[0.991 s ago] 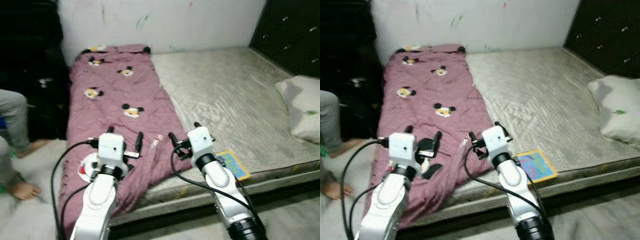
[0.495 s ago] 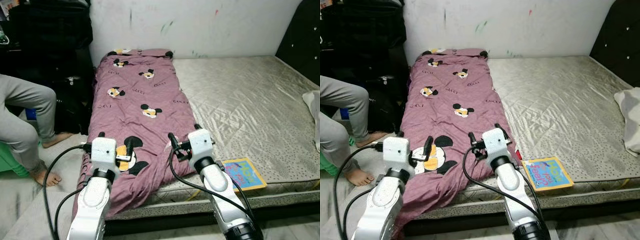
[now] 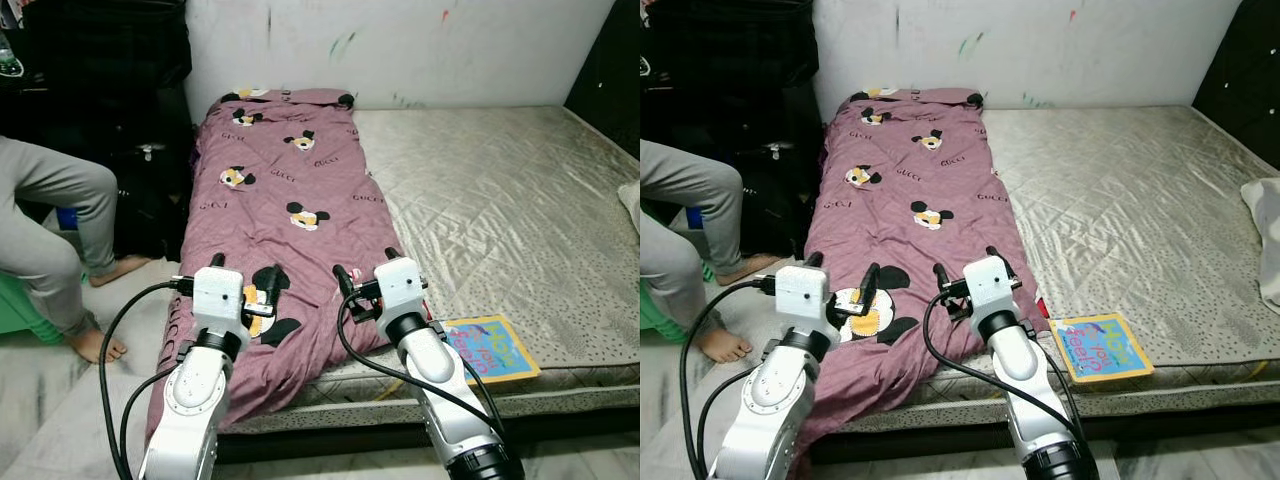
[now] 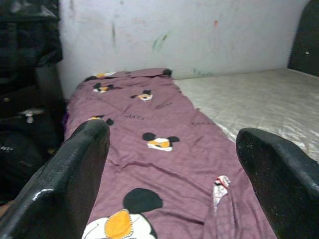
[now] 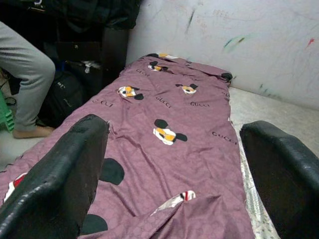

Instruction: Clean up the room

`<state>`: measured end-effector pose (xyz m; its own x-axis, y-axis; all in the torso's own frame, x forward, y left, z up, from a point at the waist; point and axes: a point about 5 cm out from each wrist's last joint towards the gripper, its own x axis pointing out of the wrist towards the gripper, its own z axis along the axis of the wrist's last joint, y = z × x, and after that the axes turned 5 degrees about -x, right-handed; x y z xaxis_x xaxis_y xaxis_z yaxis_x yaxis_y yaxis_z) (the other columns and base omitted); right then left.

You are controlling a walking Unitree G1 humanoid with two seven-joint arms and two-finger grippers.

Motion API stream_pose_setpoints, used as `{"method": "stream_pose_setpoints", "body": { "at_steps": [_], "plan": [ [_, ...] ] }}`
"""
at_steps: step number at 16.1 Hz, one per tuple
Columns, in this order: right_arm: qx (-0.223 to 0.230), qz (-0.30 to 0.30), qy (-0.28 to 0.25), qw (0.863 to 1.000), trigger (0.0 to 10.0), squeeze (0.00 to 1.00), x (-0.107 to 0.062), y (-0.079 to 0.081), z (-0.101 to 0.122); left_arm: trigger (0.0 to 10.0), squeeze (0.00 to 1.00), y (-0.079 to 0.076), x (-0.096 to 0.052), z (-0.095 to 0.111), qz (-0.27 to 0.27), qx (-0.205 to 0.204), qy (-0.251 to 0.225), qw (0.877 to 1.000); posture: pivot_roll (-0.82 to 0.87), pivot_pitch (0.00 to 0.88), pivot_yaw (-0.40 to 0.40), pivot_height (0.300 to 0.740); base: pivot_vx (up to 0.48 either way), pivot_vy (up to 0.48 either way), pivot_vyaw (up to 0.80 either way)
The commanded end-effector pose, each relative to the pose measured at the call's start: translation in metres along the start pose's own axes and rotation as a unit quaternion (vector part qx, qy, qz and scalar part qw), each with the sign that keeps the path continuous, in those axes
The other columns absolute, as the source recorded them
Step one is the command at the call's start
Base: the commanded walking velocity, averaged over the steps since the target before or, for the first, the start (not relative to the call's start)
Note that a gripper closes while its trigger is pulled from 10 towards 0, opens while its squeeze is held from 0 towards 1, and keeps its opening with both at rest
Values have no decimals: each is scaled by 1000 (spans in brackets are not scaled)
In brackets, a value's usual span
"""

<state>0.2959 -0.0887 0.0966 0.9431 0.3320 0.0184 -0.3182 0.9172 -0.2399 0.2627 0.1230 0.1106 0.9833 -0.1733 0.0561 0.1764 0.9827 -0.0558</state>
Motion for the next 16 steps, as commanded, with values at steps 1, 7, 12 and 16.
{"method": "stream_pose_setpoints", "body": {
  "at_steps": [1,7,12,16],
  "plan": [
    [-4,1,-16,1000,10000,0,5,-1,9,10000,0,-1,0,2,-6,1,-7,1000,3,0,-18,740,300,0,0],
    [-15,8,-31,999,10000,0,9,0,16,10000,0,-3,3,3,-14,-1,-11,1000,1,0,-21,740,341,0,0],
    [-27,14,-34,999,10000,0,9,1,16,10000,0,-4,3,2,-12,-3,-10,1000,2,0,-25,740,341,0,81],
    [-26,13,-29,999,10000,0,8,1,13,10000,0,-3,3,0,-1,5,-3,1000,4,0,-24,740,68,0,356]
  ]
}}
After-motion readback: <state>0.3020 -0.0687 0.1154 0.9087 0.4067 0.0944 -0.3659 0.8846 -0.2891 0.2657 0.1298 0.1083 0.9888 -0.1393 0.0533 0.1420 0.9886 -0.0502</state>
